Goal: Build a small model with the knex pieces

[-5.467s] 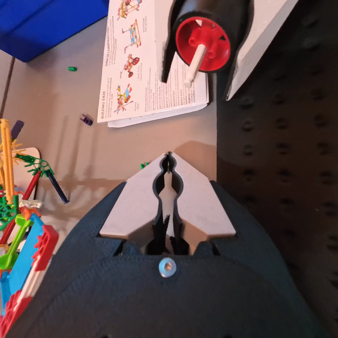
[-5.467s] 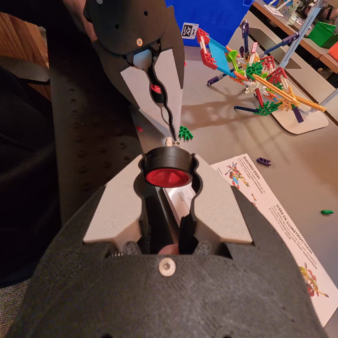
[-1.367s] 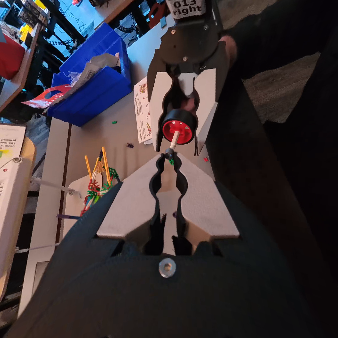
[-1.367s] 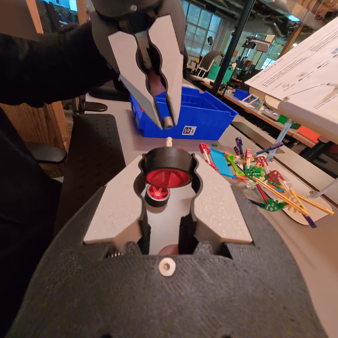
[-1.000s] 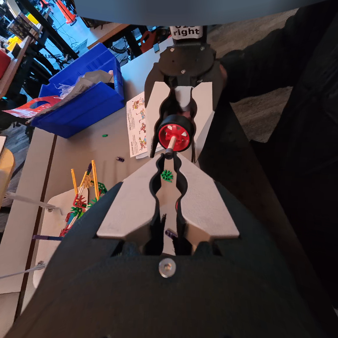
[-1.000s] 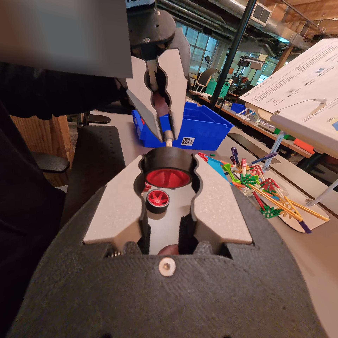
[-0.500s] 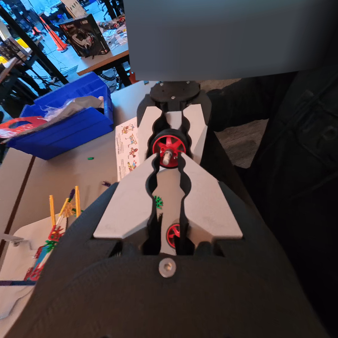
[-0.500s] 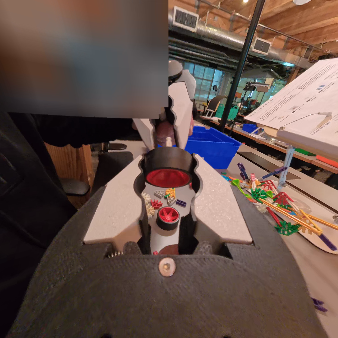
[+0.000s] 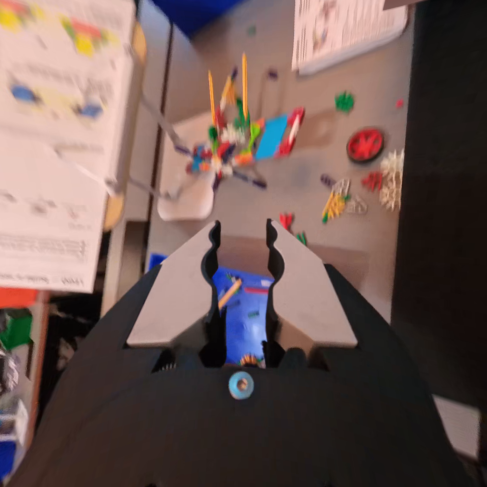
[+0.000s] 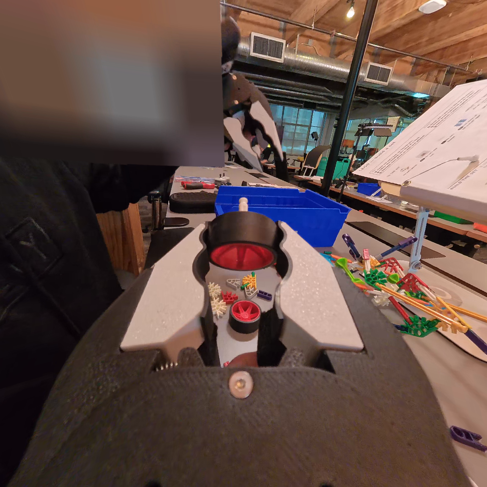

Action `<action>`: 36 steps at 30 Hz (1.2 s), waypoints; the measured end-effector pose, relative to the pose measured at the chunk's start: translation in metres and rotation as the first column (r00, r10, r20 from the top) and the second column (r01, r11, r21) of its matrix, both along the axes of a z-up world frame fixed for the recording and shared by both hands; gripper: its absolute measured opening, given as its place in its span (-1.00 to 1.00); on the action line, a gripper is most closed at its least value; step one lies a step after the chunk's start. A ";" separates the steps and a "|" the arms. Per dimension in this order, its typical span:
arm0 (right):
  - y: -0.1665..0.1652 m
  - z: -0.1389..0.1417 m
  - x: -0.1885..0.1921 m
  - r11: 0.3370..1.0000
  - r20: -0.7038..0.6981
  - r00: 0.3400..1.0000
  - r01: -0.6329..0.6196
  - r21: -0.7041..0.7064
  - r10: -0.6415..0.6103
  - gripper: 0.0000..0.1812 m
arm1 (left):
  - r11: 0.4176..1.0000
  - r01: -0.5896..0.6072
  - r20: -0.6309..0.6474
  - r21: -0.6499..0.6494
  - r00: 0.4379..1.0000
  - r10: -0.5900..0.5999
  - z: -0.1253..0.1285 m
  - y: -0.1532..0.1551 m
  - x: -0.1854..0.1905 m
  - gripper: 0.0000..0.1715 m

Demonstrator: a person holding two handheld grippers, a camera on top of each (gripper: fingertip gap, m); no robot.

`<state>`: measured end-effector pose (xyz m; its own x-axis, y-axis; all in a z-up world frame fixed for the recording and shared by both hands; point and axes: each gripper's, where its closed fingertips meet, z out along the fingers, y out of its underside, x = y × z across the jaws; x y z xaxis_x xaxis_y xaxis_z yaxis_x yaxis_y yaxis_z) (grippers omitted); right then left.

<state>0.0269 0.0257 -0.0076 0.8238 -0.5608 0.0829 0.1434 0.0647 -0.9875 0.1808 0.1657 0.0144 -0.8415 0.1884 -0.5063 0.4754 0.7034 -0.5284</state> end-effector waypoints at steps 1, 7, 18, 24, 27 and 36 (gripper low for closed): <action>0.000 -0.001 0.001 1.000 -0.004 1.000 0.001 -0.004 -0.001 -0.48 | 0.998 -0.035 -0.018 0.050 0.999 0.036 -0.010 0.014 0.013 -0.62; -0.007 -0.009 0.011 0.999 -0.036 0.999 0.032 -0.013 -0.032 -0.48 | 0.951 -0.163 -0.078 0.265 0.979 0.189 -0.067 0.067 0.086 -0.58; -0.028 -0.020 0.032 0.994 -0.100 0.989 0.109 -0.004 -0.109 -0.48 | 0.892 0.029 -0.242 0.450 0.966 0.090 -0.140 0.062 0.135 -0.65; -0.032 -0.028 0.041 0.990 -0.127 0.982 0.138 -0.022 -0.140 -0.48 | 0.852 0.129 -0.262 0.507 0.965 0.010 -0.161 0.066 0.132 -0.69; -0.036 -0.028 0.043 0.988 -0.136 0.979 0.151 -0.015 -0.151 -0.48 | 0.868 0.149 -0.256 0.473 0.966 -0.027 -0.167 0.060 0.135 -0.70; -0.038 -0.034 0.050 0.985 -0.159 0.972 0.171 -0.033 -0.174 -0.48 | 0.922 0.152 -0.332 0.357 0.943 -0.027 -0.164 0.030 0.127 -0.74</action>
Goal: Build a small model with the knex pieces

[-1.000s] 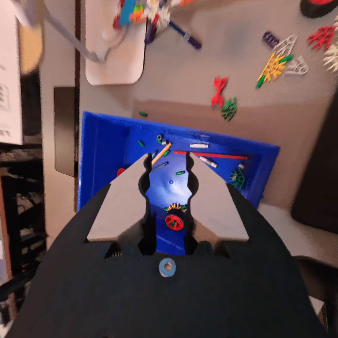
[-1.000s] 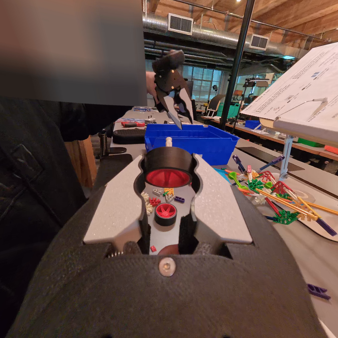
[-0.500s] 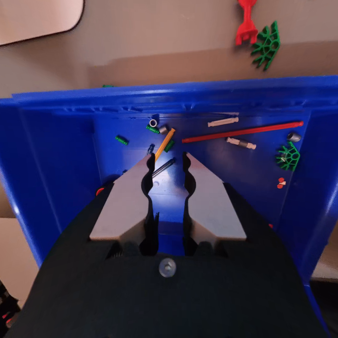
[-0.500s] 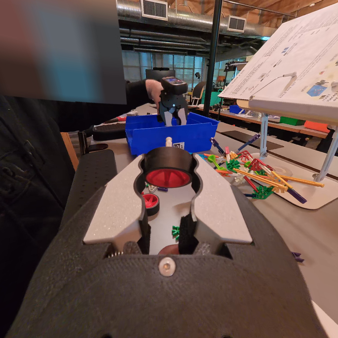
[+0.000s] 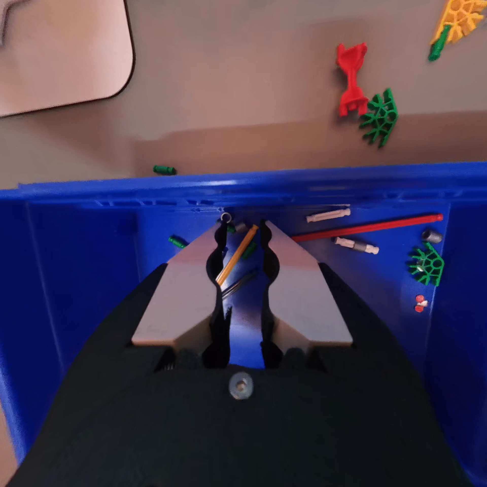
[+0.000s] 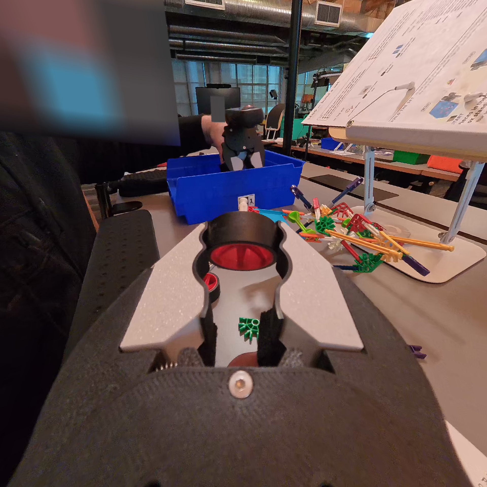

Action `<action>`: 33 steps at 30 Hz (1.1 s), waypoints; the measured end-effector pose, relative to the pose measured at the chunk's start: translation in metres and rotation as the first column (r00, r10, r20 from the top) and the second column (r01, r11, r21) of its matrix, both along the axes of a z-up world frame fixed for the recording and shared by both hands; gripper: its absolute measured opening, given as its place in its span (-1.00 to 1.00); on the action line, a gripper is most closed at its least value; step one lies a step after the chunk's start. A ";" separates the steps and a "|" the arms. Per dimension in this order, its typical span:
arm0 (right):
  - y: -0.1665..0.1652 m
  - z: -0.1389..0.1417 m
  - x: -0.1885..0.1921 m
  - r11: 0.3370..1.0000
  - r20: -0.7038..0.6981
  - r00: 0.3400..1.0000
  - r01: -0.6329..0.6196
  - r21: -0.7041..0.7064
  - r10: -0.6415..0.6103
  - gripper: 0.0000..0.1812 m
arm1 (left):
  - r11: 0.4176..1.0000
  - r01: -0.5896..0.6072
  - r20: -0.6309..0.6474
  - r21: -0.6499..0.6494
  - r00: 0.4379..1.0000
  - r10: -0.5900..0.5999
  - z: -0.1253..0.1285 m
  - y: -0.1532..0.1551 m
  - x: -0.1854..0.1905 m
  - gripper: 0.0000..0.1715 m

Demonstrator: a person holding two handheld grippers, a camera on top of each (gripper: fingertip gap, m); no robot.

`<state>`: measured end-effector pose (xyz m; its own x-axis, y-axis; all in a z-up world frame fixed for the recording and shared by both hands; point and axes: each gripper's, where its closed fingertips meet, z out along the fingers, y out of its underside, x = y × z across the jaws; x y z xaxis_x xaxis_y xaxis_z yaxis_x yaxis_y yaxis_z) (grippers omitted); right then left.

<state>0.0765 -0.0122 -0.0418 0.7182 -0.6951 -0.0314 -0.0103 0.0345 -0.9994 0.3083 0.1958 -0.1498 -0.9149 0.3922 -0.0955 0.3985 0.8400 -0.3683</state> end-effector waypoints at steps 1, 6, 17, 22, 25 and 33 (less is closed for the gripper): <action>0.000 0.000 0.000 1.000 0.000 1.000 0.002 -0.001 -0.002 -0.48 | 1.000 -0.015 -0.027 0.016 1.000 0.015 -0.003 0.001 -0.002 -0.73; 0.000 0.000 0.000 1.000 0.004 1.000 0.004 -0.006 -0.004 -0.48 | 0.996 -0.048 -0.012 0.069 0.999 0.049 -0.016 0.004 0.001 -0.80; 0.002 0.007 -0.007 1.000 0.041 0.999 -0.015 -0.006 0.015 -0.48 | 0.996 -0.052 0.027 0.067 0.998 0.050 -0.011 0.006 0.002 -0.92; 0.004 0.012 -0.011 1.000 0.068 0.997 -0.028 -0.002 0.028 -0.48 | 0.994 -0.096 0.050 -0.044 0.994 0.098 0.040 0.010 0.007 -0.92; 0.006 0.015 -0.015 0.999 0.087 0.996 -0.037 -0.003 0.037 -0.48 | 0.986 -0.075 0.095 -0.149 0.991 0.090 0.089 0.004 -0.009 -0.92; 0.006 0.034 -0.030 0.999 0.178 0.983 -0.053 0.013 0.050 -0.48 | 0.926 0.263 0.164 -0.270 0.960 -0.225 0.152 -0.081 -0.157 -0.93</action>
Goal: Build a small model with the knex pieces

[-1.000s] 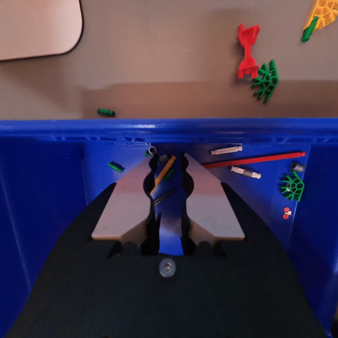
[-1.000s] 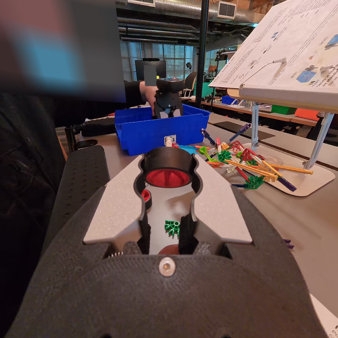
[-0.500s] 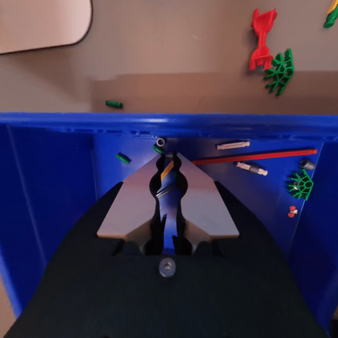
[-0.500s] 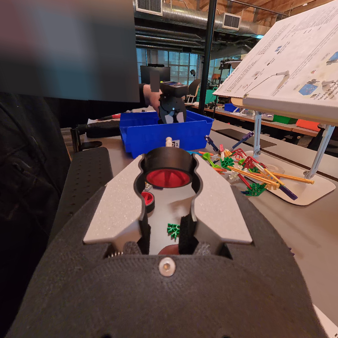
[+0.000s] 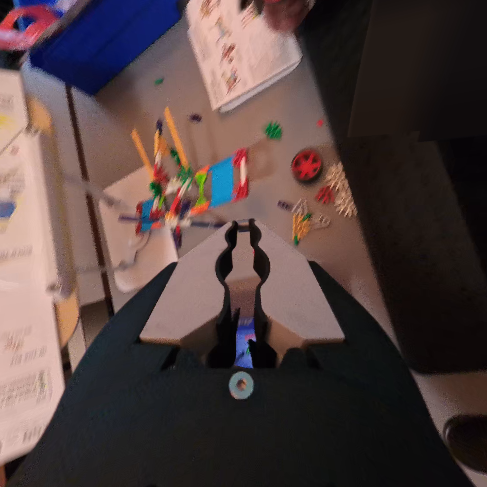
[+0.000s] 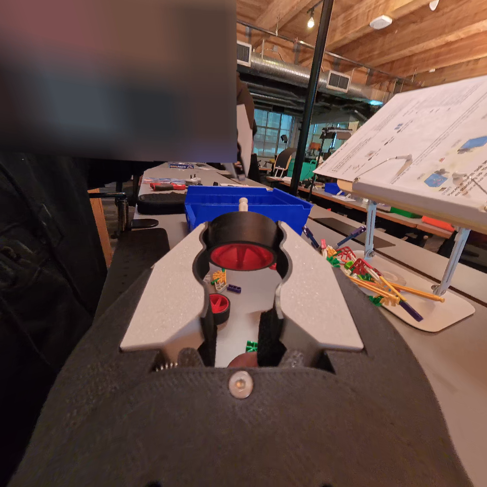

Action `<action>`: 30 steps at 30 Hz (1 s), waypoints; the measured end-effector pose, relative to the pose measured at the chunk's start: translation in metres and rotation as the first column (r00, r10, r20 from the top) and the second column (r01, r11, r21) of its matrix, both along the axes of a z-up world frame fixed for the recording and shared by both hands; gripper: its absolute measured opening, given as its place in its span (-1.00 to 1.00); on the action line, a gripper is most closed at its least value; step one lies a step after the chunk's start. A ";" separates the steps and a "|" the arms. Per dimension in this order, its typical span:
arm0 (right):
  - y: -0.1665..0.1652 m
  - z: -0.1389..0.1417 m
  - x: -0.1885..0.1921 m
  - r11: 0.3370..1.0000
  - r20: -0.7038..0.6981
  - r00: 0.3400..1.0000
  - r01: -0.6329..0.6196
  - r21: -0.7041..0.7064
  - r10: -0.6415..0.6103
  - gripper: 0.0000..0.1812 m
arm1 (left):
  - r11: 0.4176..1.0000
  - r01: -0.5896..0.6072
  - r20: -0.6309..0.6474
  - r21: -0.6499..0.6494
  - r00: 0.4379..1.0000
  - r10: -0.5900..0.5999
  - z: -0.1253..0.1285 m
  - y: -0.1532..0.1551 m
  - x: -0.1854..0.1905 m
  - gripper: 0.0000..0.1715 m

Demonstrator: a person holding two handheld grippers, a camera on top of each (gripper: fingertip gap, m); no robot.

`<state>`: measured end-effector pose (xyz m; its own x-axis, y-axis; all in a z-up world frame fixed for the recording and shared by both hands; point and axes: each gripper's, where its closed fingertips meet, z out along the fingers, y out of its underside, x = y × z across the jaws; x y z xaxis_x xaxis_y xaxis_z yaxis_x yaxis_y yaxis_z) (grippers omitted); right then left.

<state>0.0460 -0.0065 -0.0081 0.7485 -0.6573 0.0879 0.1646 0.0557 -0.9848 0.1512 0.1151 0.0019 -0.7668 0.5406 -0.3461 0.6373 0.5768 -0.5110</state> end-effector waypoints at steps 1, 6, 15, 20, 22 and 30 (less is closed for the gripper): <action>-0.001 0.003 -0.003 1.000 0.016 1.000 0.002 0.003 -0.002 -0.48 | 0.999 0.028 -0.006 0.015 1.000 -0.028 -0.006 -0.016 -0.019 -0.92; -0.009 0.020 -0.017 0.999 0.094 0.996 0.000 0.047 -0.004 -0.48 | 0.994 0.066 -0.027 0.082 0.998 -0.064 -0.057 -0.087 -0.092 -0.92; -0.014 0.019 -0.022 1.000 0.118 0.993 0.029 0.008 -0.030 -0.48 | 0.964 -0.030 -0.060 0.266 0.997 0.047 -0.150 -0.111 -0.114 -0.92; -0.015 0.014 -0.019 0.998 0.105 0.993 0.057 -0.024 -0.054 -0.48 | 0.962 -0.061 -0.108 0.265 0.990 0.092 -0.162 -0.113 -0.117 -0.91; -0.017 0.016 -0.019 0.998 0.107 0.992 0.062 -0.009 -0.061 -0.48 | 0.963 -0.068 -0.117 0.259 0.988 0.101 -0.160 -0.112 -0.115 -0.86; -0.022 0.019 -0.020 0.997 0.110 0.991 0.071 0.018 -0.072 -0.49 | 0.961 -0.155 -0.152 0.229 0.969 0.193 -0.118 -0.073 -0.085 -0.75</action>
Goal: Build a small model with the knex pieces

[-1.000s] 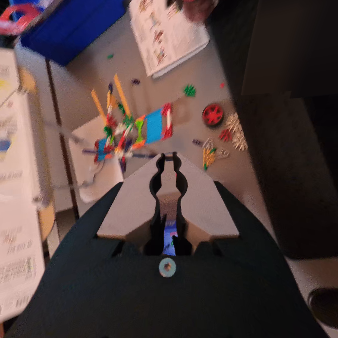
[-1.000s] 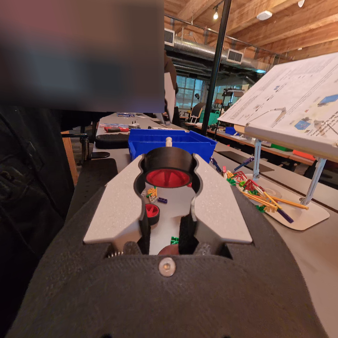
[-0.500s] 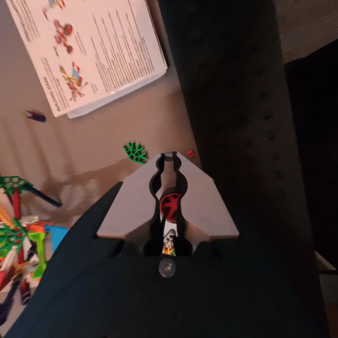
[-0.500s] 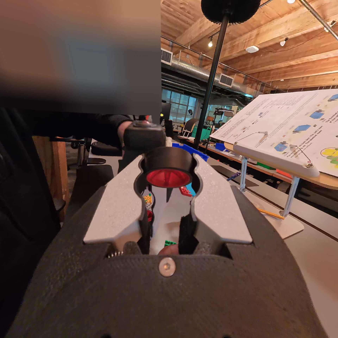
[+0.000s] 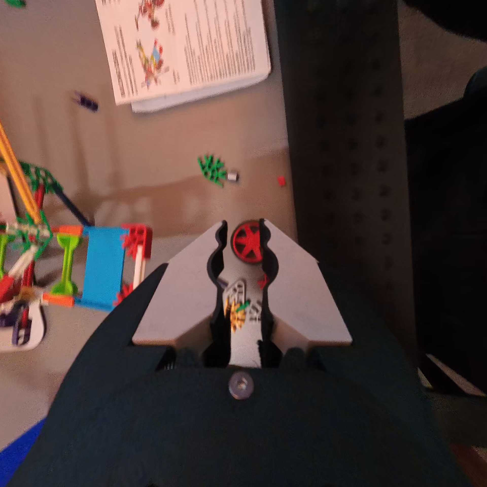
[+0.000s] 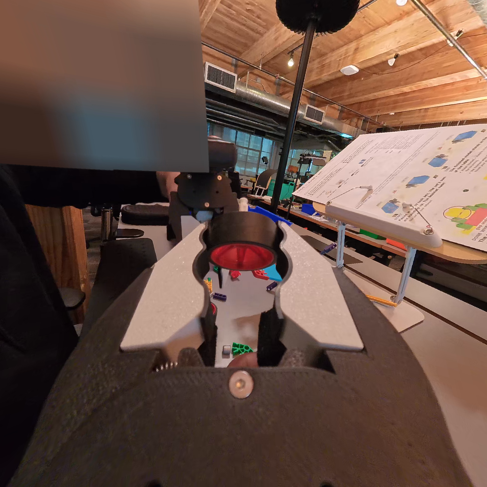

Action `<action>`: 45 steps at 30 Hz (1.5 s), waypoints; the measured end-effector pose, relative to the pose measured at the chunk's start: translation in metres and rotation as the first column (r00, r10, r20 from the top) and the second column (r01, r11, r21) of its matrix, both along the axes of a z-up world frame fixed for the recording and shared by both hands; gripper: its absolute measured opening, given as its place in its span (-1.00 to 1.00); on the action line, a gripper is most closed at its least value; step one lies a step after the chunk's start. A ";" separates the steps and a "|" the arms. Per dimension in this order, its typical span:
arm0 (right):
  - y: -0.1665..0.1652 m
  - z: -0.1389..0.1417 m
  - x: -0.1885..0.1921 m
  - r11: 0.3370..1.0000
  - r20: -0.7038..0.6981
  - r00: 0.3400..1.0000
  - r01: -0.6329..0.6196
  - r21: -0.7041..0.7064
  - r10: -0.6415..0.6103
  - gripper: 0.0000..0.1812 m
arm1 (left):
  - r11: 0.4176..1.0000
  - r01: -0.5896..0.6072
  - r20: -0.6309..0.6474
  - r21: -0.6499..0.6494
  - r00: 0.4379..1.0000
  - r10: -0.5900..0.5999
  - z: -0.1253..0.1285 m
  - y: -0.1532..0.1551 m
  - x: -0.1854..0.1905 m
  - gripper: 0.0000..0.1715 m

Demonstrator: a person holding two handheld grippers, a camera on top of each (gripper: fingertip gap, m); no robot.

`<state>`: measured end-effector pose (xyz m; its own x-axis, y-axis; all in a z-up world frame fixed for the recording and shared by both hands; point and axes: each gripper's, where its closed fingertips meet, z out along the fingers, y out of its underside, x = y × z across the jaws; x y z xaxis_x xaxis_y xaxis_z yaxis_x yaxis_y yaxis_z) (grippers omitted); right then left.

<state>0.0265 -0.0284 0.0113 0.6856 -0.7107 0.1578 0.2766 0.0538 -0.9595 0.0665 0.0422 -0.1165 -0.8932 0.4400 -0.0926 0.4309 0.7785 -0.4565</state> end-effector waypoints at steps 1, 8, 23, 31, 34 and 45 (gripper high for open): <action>0.001 0.000 0.000 1.000 -0.002 1.000 -0.001 -0.003 0.001 -0.49 | 1.000 -0.010 0.007 0.008 1.000 0.009 0.000 0.009 0.006 -0.72; 0.005 -0.003 0.000 1.000 -0.010 1.000 -0.006 -0.021 0.006 -0.49 | 0.997 -0.021 0.051 0.078 0.999 0.017 -0.025 0.042 0.013 -0.47; 0.010 -0.010 0.002 0.998 -0.026 1.000 -0.009 -0.059 0.007 -0.48 | 0.983 -0.035 0.178 0.183 0.984 0.002 -0.032 0.083 0.042 -0.68; 0.012 -0.014 0.003 0.997 -0.036 0.999 -0.009 -0.075 0.006 -0.48 | 0.977 -0.002 0.209 0.214 0.977 -0.044 -0.051 0.066 0.041 -0.72; 0.013 -0.014 0.002 0.997 -0.035 0.999 -0.013 -0.078 0.010 -0.48 | 0.979 -0.003 0.215 0.204 0.976 -0.042 -0.056 0.063 0.045 -0.76; 0.014 -0.015 0.002 0.996 -0.039 0.999 -0.013 -0.084 0.010 -0.48 | 0.988 0.015 0.175 0.154 0.984 -0.042 -0.058 0.056 0.037 -0.96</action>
<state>0.0283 -0.0149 -0.0040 0.7002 -0.6881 0.1903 0.2391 -0.0251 -0.9707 0.1037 0.0983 -0.1745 -0.8554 0.4862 -0.1786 0.5173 0.8189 -0.2486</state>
